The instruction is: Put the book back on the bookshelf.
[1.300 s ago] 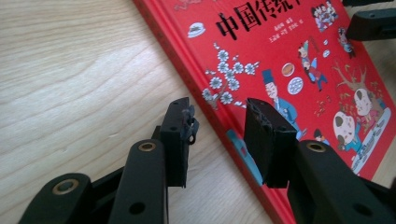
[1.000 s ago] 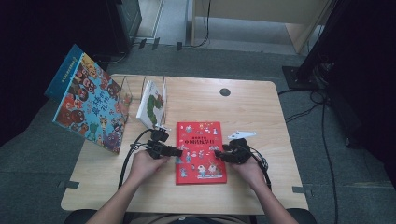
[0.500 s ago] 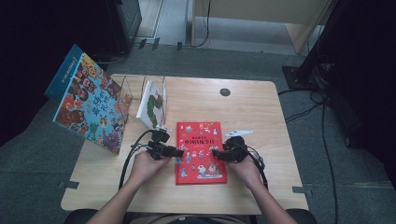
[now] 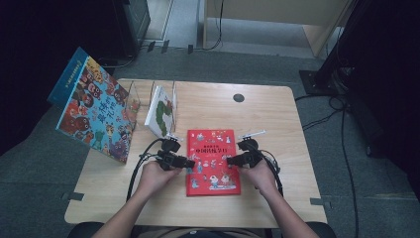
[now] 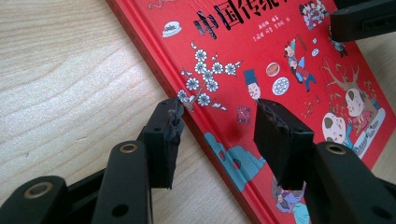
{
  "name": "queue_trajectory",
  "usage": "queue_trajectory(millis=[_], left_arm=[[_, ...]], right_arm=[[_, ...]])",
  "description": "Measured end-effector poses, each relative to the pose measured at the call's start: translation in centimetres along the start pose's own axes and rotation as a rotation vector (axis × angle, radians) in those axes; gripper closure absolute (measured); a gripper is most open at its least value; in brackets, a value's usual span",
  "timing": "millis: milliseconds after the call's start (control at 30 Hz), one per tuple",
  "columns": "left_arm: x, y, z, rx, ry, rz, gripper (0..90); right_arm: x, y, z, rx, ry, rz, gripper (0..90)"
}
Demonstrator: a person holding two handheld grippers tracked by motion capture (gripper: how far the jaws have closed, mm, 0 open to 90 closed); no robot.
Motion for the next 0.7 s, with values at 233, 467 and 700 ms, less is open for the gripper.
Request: queue_trajectory(millis=[233, 467, 700], left_arm=[[0.0, 0.0, 0.0, 0.006, 0.001, -0.006, 50.7], [-0.1, -0.2, 0.1, 0.014, -0.012, -0.013, 50.2], [-0.1, -0.2, 0.0, 0.018, -0.015, -0.001, 48.0]], right_arm=[[-0.2, 0.2, -0.9, -0.075, 0.078, 0.004, 48.4], [-0.2, -0.3, -1.3, -0.141, 0.127, -0.042, 52.7], [-0.1, -0.7, -1.5, -0.164, 0.174, -0.079, 53.9]])
Point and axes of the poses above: each handheld gripper's, and its own axes: x roughly backward along the jaws, z roughly out of its underside, y roughly to its left, the point moved 4 cm from there along -x, roughly forward along the jaws, and after that the axes turned 12 degrees about z, right-handed, at the moved point
